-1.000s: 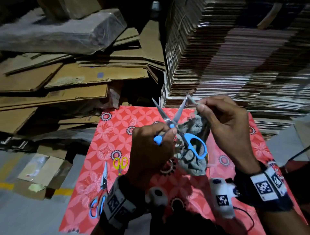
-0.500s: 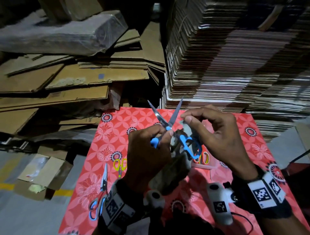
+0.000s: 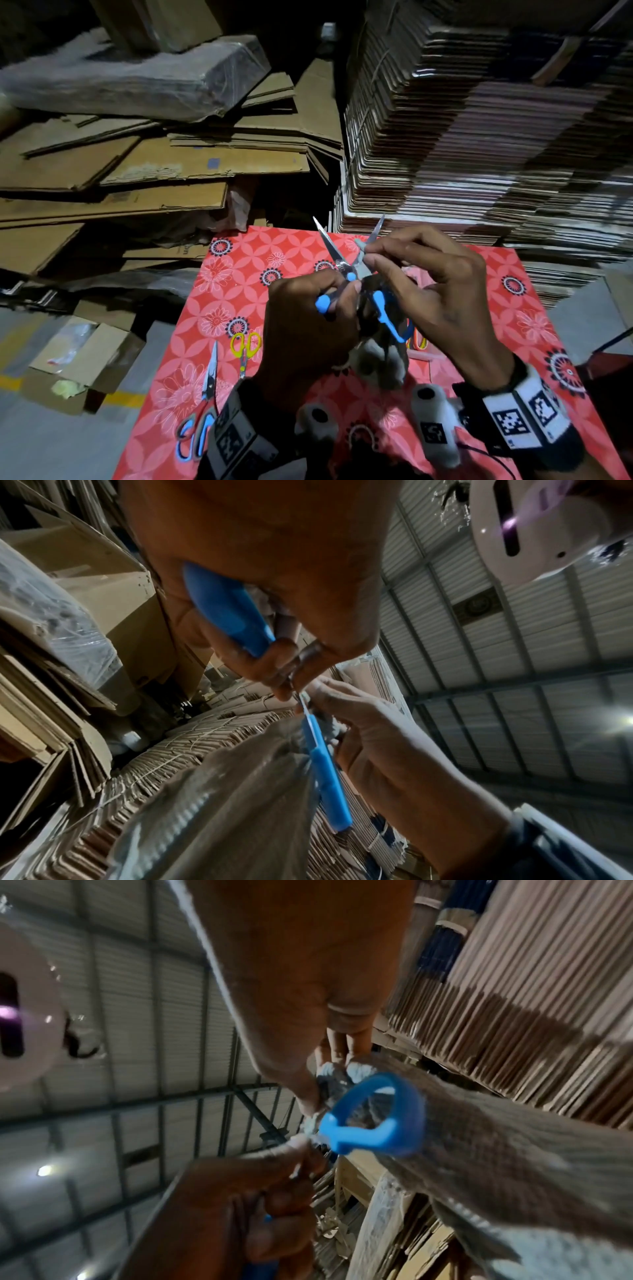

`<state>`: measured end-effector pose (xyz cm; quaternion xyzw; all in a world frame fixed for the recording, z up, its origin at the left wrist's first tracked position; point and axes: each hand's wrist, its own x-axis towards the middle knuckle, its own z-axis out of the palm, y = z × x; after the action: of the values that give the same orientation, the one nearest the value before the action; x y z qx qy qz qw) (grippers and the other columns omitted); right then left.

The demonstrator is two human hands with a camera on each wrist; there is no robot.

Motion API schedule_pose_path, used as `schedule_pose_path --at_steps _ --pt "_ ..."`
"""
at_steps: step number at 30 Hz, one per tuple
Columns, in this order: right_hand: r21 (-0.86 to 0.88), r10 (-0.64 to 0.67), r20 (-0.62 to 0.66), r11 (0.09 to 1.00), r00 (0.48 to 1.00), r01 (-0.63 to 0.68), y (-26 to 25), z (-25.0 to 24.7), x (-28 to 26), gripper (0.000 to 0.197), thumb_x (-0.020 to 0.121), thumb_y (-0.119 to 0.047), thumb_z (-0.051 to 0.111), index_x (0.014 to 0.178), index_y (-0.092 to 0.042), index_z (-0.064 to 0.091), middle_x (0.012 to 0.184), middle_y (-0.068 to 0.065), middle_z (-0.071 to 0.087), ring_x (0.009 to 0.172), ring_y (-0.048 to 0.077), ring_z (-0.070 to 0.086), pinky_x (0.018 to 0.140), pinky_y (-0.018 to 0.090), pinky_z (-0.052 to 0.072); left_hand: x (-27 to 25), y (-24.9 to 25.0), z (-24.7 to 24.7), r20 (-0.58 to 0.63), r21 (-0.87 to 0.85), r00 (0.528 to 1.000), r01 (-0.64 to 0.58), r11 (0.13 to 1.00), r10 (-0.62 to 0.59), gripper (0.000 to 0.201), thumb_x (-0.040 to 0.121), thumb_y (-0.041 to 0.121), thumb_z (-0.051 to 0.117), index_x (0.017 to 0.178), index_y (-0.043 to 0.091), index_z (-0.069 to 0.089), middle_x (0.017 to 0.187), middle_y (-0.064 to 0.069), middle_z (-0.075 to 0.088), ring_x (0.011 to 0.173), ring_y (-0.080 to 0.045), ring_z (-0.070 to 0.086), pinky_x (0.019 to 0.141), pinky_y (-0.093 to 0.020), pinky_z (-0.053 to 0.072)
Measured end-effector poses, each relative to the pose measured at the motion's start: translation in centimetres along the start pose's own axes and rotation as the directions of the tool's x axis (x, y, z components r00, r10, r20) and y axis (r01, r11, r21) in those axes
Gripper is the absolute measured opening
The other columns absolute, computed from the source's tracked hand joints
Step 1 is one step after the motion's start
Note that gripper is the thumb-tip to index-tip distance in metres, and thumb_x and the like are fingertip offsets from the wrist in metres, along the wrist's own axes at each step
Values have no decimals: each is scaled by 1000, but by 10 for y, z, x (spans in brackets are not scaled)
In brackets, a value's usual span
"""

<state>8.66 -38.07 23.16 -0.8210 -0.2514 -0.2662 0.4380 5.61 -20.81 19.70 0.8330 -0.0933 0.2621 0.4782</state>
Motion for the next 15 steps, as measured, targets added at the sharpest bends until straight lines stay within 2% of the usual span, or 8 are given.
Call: schedule_pose_path --at_steps 4,6,9,12,15 --pt "-128 -118 0 985 993 117 0 8 -10 8 93 -7 77 99 -6 82 97 5 73 87 11 68 80 18 51 0 0 -1 6 3 1000 -23 1000 23 38 88 21 69 56 9 52 50 -1 46 46 -18 45 48 -39 37" --pt "-143 -136 9 980 991 136 -2 11 -14 8 93 -6 78 100 -5 81 97 5 73 87 11 67 80 17 51 -1 -1 -1 -4 1 1000 -10 1000 10 38 89 23 67 56 9 52 49 -1 46 46 -19 44 48 -38 35" --pt "-110 -103 38 988 994 106 0 13 -16 6 91 -6 78 96 -6 81 92 4 72 82 12 67 77 17 50 -4 -3 0 5 28 1000 1 1000 -1 38 87 23 70 56 13 50 49 1 45 46 -17 42 48 -31 32" --pt "-95 -61 65 993 996 68 5 11 -13 5 88 -6 78 90 -9 82 87 0 71 77 8 66 73 15 50 -6 -6 0 31 42 999 -20 999 19 39 88 21 71 55 13 50 50 3 46 46 -15 43 48 -31 33" --pt "-119 -15 -38 993 999 10 8 7 -4 6 88 -5 77 90 -8 82 84 0 71 75 1 61 74 9 45 -7 -7 3 54 32 998 -39 999 38 43 89 18 72 54 9 48 50 1 43 45 -14 43 48 -32 33"
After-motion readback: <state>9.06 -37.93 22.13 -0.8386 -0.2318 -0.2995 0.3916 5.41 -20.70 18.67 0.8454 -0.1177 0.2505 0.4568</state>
